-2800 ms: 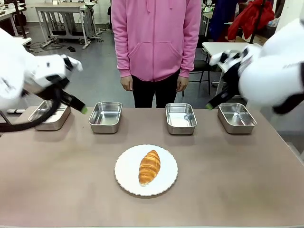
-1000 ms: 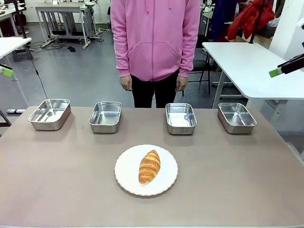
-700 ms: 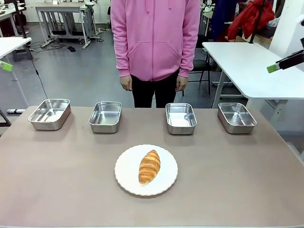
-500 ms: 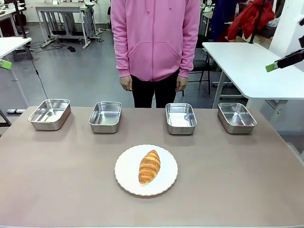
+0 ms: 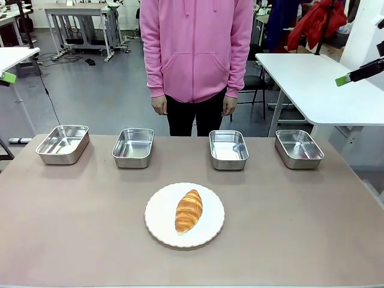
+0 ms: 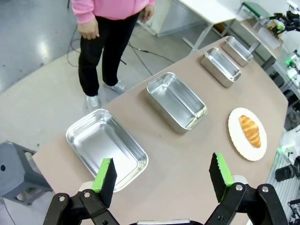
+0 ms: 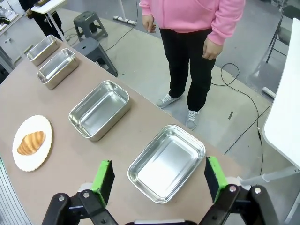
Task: Place the bread in the container.
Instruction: Place the Butter Roll into the Airtight Container indicated by the human.
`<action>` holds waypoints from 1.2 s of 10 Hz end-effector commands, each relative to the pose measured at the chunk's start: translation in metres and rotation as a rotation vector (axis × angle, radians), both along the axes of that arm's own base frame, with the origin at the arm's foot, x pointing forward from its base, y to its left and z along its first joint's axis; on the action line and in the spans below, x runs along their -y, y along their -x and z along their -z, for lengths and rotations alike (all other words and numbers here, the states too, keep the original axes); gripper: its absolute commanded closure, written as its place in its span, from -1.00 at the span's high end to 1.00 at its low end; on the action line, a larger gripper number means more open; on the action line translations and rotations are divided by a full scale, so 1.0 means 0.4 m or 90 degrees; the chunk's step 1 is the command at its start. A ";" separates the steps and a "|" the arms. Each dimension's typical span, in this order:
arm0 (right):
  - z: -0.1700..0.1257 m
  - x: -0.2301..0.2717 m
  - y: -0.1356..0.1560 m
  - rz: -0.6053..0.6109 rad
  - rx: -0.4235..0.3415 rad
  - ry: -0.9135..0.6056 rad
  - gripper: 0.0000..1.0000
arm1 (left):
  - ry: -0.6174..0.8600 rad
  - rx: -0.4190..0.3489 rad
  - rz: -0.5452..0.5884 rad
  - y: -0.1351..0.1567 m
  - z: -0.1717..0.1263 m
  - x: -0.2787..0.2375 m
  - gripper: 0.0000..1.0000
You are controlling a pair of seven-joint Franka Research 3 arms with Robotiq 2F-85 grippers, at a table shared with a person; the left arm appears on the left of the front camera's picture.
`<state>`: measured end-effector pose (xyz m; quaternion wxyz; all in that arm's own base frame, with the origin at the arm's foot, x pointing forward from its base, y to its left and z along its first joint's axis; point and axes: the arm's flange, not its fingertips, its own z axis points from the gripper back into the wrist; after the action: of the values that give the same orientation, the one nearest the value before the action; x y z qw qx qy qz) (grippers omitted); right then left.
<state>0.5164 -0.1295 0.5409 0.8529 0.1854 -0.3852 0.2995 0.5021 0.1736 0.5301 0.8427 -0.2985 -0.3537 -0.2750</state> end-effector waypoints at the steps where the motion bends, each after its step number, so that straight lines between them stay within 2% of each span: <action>1: 0.001 -0.006 -0.010 0.010 0.017 -0.005 1.00 | -0.035 -0.004 0.002 0.009 -0.001 0.027 1.00; 9: 0.024 -0.016 0.016 0.011 0.004 0.007 1.00 | -0.079 0.007 -0.017 0.009 -0.002 0.051 1.00; 10: 0.020 -0.018 -0.009 0.001 -0.005 0.007 1.00 | -0.082 0.011 -0.014 0.010 0.004 0.045 1.00; 12: 0.020 -0.018 -0.009 0.001 -0.005 0.007 1.00 | -0.082 0.018 0.003 0.020 0.020 0.044 1.00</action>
<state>0.5190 -0.1229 0.5310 0.8566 0.1818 -0.3791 0.2990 0.5029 0.1606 0.5265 0.8574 -0.2455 -0.3430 -0.2948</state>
